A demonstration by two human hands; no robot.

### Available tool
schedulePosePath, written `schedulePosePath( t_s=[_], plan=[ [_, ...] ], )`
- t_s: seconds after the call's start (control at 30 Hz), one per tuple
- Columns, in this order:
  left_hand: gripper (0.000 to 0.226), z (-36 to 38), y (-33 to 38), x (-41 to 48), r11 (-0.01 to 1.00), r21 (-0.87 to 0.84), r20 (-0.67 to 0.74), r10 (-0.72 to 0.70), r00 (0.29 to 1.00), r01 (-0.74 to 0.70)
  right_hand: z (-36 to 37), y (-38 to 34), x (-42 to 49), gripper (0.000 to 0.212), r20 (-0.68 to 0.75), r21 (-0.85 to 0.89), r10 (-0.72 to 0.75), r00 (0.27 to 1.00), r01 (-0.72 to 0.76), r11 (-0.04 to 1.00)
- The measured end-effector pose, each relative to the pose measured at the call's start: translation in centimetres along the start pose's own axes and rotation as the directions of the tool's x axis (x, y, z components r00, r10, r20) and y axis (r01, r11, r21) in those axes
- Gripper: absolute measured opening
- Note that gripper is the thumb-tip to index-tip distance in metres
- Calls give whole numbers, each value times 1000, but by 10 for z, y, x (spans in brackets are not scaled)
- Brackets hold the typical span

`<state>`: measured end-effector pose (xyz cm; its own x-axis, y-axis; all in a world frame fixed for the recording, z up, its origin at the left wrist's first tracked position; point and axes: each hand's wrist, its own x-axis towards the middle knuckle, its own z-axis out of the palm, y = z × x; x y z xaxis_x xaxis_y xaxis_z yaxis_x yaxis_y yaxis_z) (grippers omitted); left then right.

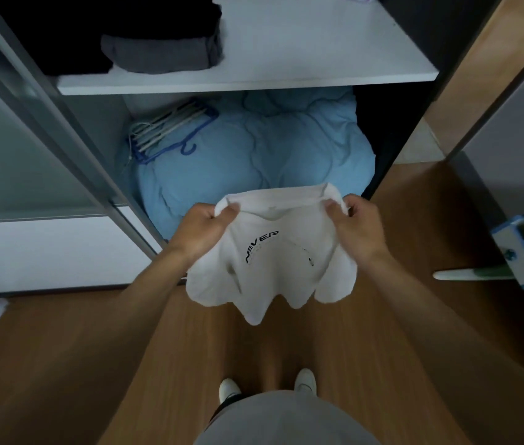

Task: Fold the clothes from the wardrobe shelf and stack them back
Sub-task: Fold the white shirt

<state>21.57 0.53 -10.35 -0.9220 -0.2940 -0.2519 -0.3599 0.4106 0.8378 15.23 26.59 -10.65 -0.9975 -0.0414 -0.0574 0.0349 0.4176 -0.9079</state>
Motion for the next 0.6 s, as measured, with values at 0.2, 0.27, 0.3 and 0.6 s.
schedulePosePath(
  t_s=[0.2, 0.27, 0.3, 0.6],
  plan=[
    [36, 45, 14, -11, 981, -179, 147, -44, 988, 70, 46, -15, -31, 20, 155, 19, 49, 987, -52, 998],
    [28, 51, 19, -14, 964, -253, 223, -18, 975, 76, 52, -22, -38, 26, 237, 76, 21, 971, -40, 996],
    [29, 53, 20, -15, 950, -301, 242, -7, 970, 82, 54, -24, -41, 26, 270, 87, 9, 963, -34, 996],
    [35, 44, 13, -17, 931, -360, 204, 8, 979, 68, 51, -26, -52, 28, 465, -7, -28, 885, 36, 999]
  ],
)
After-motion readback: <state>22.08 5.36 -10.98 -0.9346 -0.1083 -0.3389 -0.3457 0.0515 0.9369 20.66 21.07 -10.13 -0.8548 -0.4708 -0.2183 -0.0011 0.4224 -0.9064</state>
